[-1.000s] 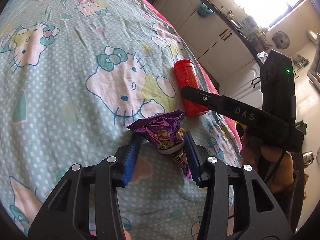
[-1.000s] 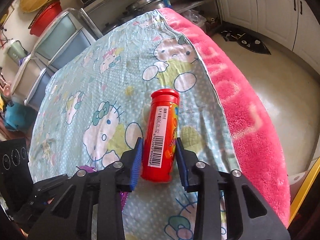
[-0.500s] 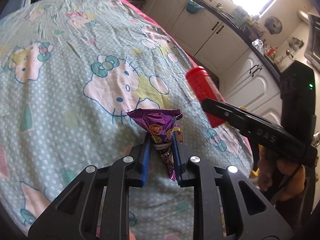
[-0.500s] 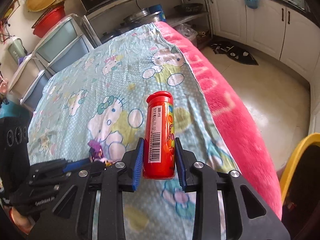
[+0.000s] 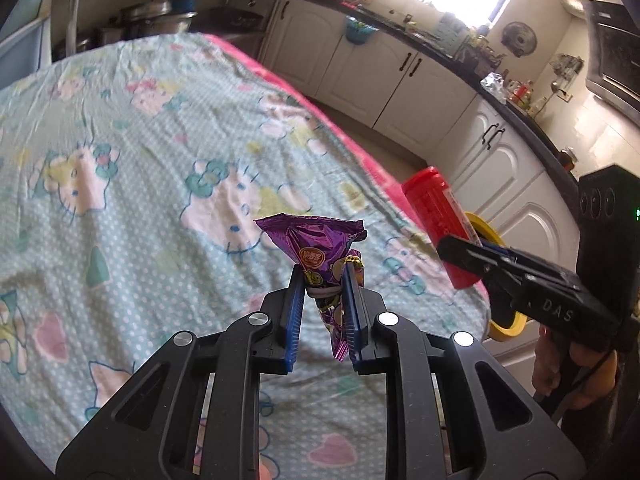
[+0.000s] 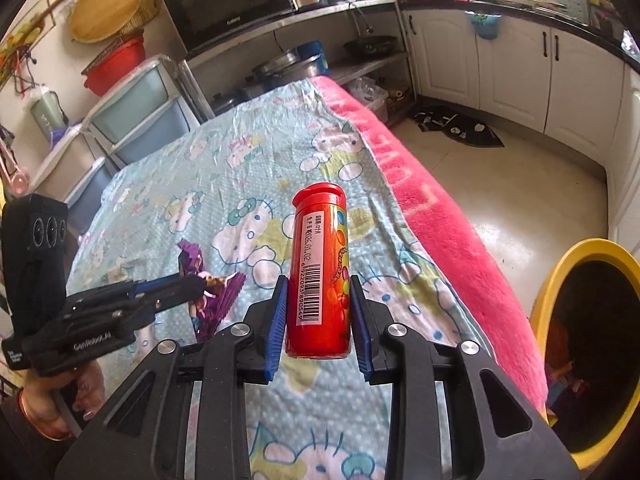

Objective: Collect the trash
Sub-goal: 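Carry the purple wrapper and red container over the bin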

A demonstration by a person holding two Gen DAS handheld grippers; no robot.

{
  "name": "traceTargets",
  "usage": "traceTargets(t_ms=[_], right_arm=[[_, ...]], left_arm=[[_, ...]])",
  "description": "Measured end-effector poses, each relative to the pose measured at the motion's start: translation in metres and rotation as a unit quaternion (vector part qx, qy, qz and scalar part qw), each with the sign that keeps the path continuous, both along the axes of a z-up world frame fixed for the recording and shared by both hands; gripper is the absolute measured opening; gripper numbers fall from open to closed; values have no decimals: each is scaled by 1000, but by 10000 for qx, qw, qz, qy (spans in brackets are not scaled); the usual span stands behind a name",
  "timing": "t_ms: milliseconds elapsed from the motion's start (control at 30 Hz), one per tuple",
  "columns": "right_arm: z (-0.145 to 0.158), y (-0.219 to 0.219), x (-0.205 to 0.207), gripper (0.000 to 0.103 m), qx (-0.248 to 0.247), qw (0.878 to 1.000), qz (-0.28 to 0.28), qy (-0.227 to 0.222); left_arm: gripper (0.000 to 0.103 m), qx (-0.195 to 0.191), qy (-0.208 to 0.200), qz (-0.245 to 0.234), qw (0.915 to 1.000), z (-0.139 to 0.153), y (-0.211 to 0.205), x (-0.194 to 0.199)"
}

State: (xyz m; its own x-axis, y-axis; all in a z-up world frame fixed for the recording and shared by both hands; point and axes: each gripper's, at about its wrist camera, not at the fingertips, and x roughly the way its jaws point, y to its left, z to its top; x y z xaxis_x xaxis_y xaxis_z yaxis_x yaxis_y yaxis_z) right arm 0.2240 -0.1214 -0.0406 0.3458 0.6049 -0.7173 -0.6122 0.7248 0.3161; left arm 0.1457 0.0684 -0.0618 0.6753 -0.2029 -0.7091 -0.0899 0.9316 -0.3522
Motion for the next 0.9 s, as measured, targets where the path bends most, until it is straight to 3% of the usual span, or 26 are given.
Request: traceTargets(t_ms=[433, 900], right_arm=[[41, -67, -14, 28, 251, 9964, -654, -473], [67, -153, -8, 28, 243, 9791, -1763, -985]], left_arm=[[13, 74, -551, -580, 9968, 45, -51, 22], [13, 53, -826, -1267, 9885, 66, -114, 64]])
